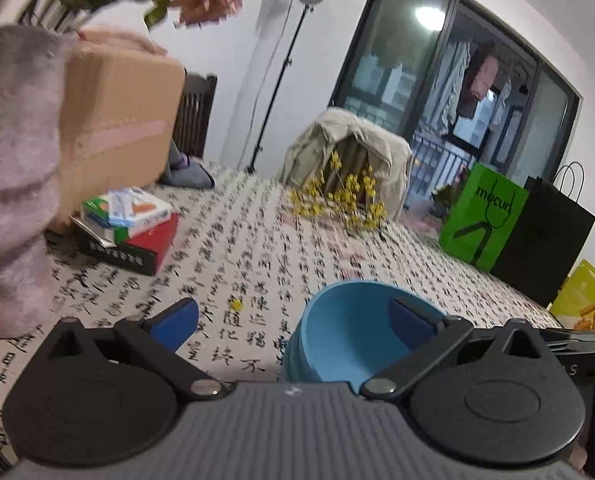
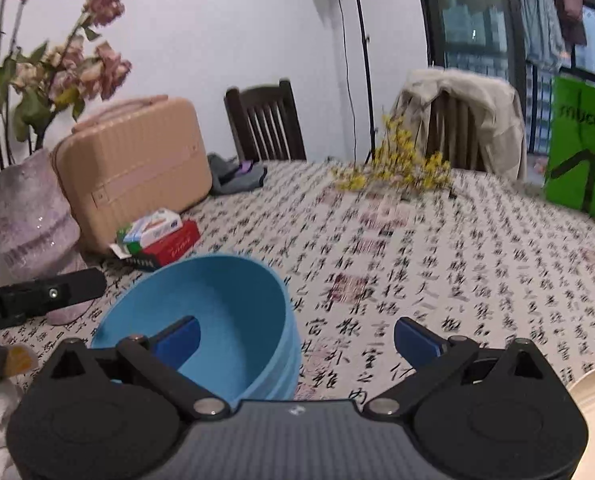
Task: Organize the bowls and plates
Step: 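Move both open tools down onto the rim of the bowl stack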
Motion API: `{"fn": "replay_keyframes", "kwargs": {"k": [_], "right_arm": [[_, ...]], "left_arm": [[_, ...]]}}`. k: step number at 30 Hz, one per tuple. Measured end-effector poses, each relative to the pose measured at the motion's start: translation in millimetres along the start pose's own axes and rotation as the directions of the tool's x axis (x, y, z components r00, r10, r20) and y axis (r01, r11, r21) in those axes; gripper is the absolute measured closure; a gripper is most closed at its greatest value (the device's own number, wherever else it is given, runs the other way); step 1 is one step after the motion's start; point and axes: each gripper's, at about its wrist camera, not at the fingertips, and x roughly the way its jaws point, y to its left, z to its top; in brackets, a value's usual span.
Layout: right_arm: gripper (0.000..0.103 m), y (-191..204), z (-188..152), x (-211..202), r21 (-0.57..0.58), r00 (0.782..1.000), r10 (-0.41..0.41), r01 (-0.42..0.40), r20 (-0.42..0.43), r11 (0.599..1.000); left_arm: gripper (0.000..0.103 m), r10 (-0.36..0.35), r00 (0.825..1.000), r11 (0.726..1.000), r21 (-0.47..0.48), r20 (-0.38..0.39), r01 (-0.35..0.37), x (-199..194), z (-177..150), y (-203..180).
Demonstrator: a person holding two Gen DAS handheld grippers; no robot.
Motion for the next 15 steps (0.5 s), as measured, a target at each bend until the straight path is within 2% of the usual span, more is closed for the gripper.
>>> {"fn": "replay_keyframes", "kwargs": {"k": [6, 10, 15], "right_arm": [[0.000, -5.6, 2.5, 23.5, 0.055, 0.993, 0.009, -0.002, -0.120, 0.998], [0.000, -11.2, 2.3, 37.6, 0.102, 0.979, 0.037, -0.017, -0.199, 0.995], [0.000, -14.0, 2.4, 50.3, 0.132, 0.962, 0.073, -0.039, -0.264, 0.990]], "left_arm": [[0.000, -0.011, 0.995, 1.000, -0.011, -0.103, 0.010, 23.0, 1.7, 1.2], [0.000, 0.018, 0.981, 0.999, -0.039, -0.192, -0.026, 41.9, -1.6, 3.7], [0.000, 0.010, 0.965, 0.995, -0.091, -0.262, -0.035, 55.4, -3.5, 11.5]]}}
